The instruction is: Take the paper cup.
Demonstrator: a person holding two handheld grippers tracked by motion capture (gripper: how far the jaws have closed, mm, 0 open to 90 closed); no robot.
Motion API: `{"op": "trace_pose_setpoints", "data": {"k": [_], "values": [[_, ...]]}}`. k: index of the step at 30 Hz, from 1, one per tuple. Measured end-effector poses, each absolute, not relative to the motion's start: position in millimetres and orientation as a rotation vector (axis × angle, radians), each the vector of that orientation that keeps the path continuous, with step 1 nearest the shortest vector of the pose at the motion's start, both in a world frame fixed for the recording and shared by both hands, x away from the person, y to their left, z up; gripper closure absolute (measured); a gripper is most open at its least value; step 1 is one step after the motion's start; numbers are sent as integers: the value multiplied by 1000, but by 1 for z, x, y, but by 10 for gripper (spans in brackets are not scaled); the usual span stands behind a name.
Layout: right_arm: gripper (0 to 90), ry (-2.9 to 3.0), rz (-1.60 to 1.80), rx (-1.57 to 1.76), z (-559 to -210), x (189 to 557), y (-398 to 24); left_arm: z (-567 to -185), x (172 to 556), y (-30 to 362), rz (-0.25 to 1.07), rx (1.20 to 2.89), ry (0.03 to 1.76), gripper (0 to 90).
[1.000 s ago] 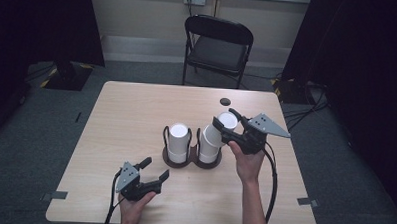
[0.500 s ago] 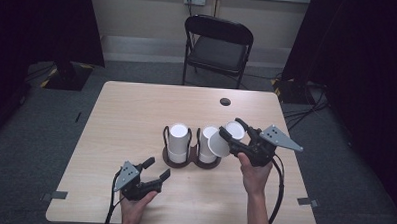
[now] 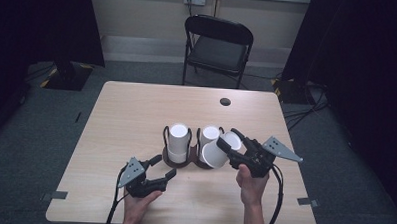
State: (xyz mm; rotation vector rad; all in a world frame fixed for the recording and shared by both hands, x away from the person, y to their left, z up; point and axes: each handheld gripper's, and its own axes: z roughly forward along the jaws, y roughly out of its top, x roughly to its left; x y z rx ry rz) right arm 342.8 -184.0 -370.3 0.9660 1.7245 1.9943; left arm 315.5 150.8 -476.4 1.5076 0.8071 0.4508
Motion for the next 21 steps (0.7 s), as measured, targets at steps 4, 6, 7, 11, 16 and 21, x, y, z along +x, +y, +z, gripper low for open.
{"op": "trace_pose_setpoints", "data": {"k": [4, 6, 7, 11, 16, 21], "values": [[352, 1726, 2019, 975, -376, 340, -182, -475, 317, 147, 434, 1509, 774, 275], [352, 1723, 2040, 998, -380, 340, -182, -474, 317, 145, 426, 1513, 758, 297], [352, 1721, 2052, 1006, -383, 339, -182, -474, 317, 144, 425, 1512, 749, 298], [352, 1714, 2096, 1038, -394, 336, -180, -474, 318, 141, 426, 1510, 729, 278], [353, 1695, 2170, 1081, -403, 334, -180, -474, 320, 138, 408, 1505, 715, 275], [352, 1670, 2261, 1123, -410, 333, -181, -473, 321, 135, 393, 1480, 683, 285]]}}
